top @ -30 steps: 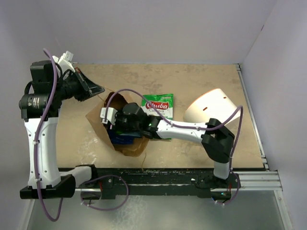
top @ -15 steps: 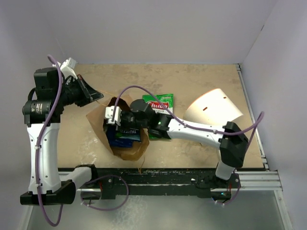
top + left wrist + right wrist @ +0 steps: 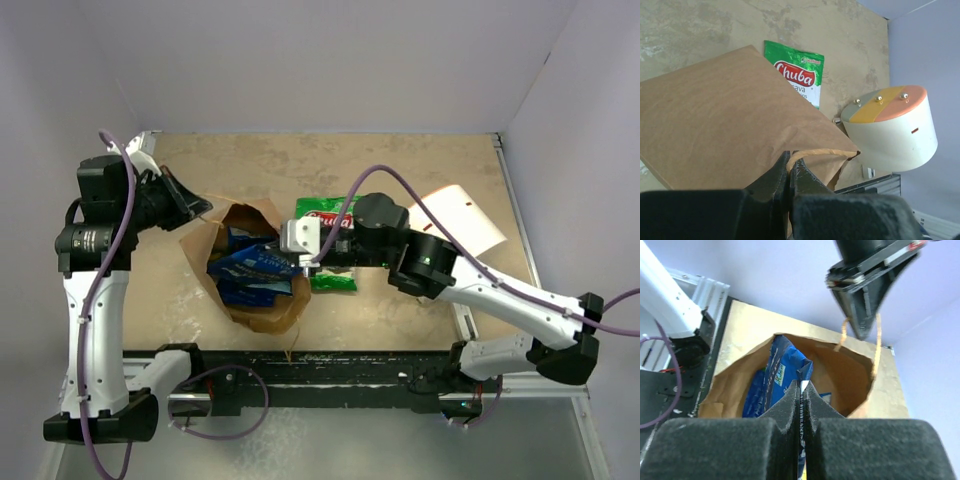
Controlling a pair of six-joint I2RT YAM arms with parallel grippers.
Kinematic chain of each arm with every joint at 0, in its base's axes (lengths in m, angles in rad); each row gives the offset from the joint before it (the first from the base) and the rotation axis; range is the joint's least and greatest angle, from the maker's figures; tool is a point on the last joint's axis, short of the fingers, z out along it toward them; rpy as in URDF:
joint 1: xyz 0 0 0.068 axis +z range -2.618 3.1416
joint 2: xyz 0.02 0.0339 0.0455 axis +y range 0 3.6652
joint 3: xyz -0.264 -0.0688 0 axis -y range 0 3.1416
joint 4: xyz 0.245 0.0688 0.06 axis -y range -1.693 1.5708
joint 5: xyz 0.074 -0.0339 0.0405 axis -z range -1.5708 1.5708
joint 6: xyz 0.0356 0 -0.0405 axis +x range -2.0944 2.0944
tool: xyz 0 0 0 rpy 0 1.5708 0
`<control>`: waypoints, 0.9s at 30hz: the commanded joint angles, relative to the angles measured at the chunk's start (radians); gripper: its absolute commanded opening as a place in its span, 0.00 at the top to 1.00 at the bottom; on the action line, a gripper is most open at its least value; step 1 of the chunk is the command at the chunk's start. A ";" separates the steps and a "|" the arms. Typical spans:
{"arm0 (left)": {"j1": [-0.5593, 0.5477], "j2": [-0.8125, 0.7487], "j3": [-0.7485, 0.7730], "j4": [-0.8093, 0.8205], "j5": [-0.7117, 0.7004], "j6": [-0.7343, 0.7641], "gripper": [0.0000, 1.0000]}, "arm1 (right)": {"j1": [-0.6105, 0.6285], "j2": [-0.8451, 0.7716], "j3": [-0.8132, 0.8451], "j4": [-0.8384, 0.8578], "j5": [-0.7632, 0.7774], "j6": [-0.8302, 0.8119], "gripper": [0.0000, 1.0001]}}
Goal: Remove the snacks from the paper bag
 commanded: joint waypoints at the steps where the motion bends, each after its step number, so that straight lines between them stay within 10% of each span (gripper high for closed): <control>1: 0.002 -0.034 -0.029 0.056 -0.067 -0.029 1.00 | -0.011 -0.057 0.069 -0.020 0.139 -0.059 1.00; 16: 0.002 -0.034 0.038 -0.091 -0.162 0.030 1.00 | -0.366 0.042 0.204 0.125 0.291 -0.079 1.00; 27: 0.002 -0.033 0.093 -0.142 -0.126 0.066 1.00 | -0.391 0.349 0.136 0.079 0.372 -0.338 1.00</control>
